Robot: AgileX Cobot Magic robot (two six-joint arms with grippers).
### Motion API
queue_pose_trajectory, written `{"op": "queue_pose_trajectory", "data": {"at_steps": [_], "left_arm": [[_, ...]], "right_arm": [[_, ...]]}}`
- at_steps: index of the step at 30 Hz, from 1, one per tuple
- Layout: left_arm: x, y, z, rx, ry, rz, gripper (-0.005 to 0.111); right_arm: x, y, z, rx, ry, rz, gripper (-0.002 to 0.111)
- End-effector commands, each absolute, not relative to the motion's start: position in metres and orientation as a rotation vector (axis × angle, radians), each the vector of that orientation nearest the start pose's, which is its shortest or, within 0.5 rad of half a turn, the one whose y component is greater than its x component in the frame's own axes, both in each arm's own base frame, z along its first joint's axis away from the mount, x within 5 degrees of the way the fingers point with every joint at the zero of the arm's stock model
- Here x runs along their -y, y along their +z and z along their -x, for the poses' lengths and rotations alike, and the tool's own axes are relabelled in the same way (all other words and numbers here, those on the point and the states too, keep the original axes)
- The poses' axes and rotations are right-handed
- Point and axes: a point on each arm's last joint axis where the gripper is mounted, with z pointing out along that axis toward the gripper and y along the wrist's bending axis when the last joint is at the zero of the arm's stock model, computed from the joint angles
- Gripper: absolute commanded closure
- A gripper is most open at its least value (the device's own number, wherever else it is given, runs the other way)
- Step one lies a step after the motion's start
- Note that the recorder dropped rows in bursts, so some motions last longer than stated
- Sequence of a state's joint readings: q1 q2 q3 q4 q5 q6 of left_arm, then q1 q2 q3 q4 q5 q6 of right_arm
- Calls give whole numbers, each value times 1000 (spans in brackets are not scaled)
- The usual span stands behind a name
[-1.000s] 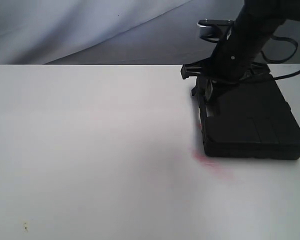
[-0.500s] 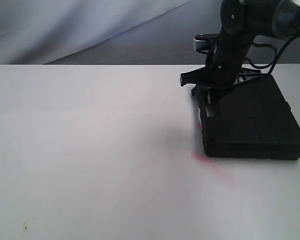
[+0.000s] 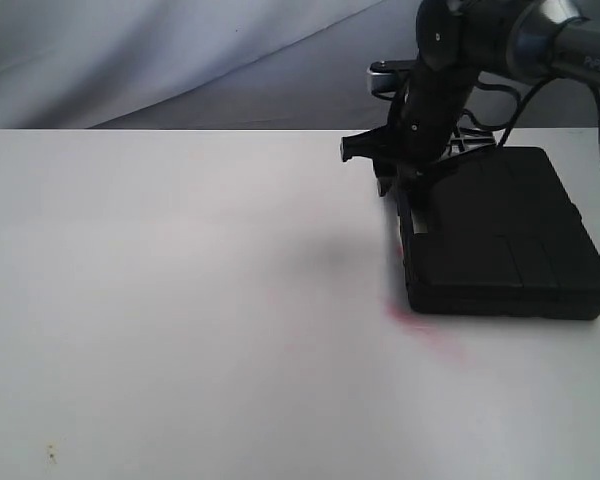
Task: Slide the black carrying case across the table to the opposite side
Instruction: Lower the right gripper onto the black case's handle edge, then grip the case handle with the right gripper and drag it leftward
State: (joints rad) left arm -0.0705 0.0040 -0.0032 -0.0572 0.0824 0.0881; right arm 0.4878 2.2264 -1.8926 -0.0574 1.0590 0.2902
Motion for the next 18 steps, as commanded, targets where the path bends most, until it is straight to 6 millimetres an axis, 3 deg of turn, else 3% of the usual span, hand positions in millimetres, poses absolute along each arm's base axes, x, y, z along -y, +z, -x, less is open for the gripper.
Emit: {"op": "queue_pose_trajectory", "data": {"at_steps": [1, 7, 18], "left_arm": [[4, 206, -56, -1558, -34, -80, 107], [4, 206, -56, -1558, -34, -80, 107], [4, 206, -56, -1558, -34, -80, 107]], "right_arm": [[-222, 179, -428, -2853, 65, 299, 62], [-222, 160, -431, -2870, 28, 294, 63], [-224, 144, -437, -2856, 36, 210, 68]]}}
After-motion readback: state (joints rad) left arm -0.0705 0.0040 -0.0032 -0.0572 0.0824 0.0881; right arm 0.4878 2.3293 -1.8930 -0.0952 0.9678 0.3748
